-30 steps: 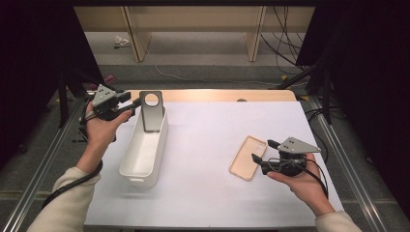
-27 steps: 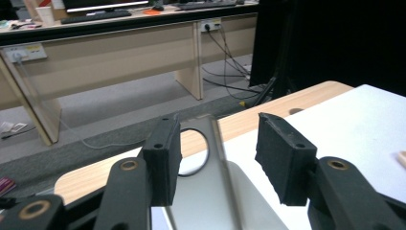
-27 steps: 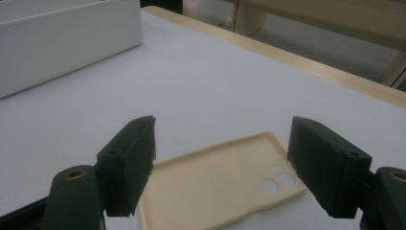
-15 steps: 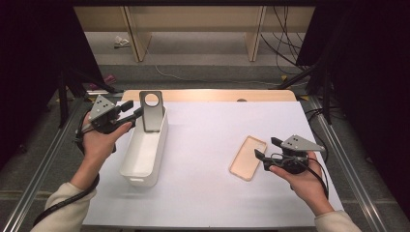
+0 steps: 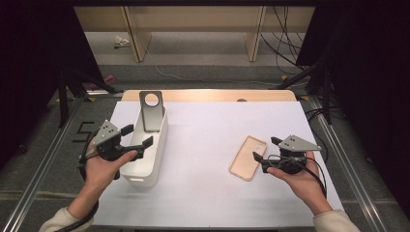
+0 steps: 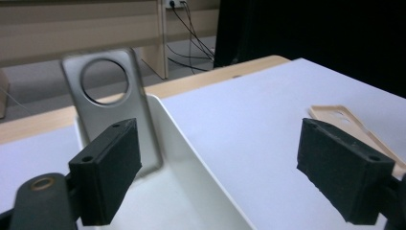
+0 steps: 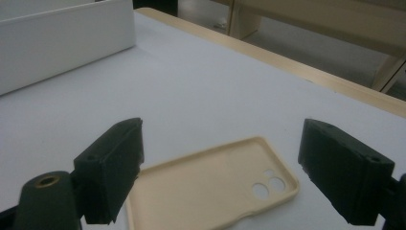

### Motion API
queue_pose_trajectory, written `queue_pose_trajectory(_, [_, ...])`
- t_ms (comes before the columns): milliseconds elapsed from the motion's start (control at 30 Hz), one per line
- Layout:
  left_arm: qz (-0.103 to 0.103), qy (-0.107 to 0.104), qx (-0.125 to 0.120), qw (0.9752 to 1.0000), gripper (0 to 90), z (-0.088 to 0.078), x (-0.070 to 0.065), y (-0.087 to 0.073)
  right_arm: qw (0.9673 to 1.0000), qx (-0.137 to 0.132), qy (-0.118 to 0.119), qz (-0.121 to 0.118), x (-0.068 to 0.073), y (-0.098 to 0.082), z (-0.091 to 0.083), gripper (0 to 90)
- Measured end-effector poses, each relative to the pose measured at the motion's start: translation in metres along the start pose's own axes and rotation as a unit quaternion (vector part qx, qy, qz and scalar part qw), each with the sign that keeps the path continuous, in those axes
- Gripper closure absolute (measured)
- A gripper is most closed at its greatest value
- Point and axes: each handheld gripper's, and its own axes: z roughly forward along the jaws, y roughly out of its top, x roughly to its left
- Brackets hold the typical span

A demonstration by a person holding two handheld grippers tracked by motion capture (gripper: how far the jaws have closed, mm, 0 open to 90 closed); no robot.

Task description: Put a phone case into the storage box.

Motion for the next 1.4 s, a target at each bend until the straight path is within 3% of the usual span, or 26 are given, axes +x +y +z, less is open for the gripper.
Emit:
queue_pose_trajectory(100, [0.011, -0.008, 0.015, 0.9998, 7.5, -0.002, -0.010, -0.010, 1.0000, 0.001, 0.000, -0.002, 0.000, 0.000, 0.001, 16.5])
queue_pose_trajectory(267, [0.016, -0.013, 0.026, 0.9994, 6.5, -0.001, -0.014, -0.021, 1.0000, 0.005, -0.002, -0.004, 0.000, -0.001, 0.004, 16.4])
queue_pose_trajectory(833, [0.016, -0.015, 0.022, 0.9995, 6.6, -0.001, -0.014, -0.021, 0.9999, 0.011, 0.008, -0.003, 0.001, 0.000, 0.006, 17.9])
queue_pose_trajectory(1100, [0.012, -0.016, 0.026, 0.9994, 8.3, 0.000, -0.019, -0.022, 0.9990, 0.031, 0.028, -0.015, 0.008, 0.001, 0.013, 34.2])
queue_pose_trajectory(1233, [0.021, -0.020, 0.029, 0.9992, 9.2, 0.001, -0.025, -0.022, 0.9978, 0.043, 0.045, -0.024, 0.014, 0.001, 0.014, 43.7])
queue_pose_trajectory(1400, [0.024, -0.026, 0.029, 0.9990, 11.6, 0.003, -0.028, -0.023, 0.9960, 0.063, 0.056, -0.029, 0.015, 0.001, 0.018, 63.8])
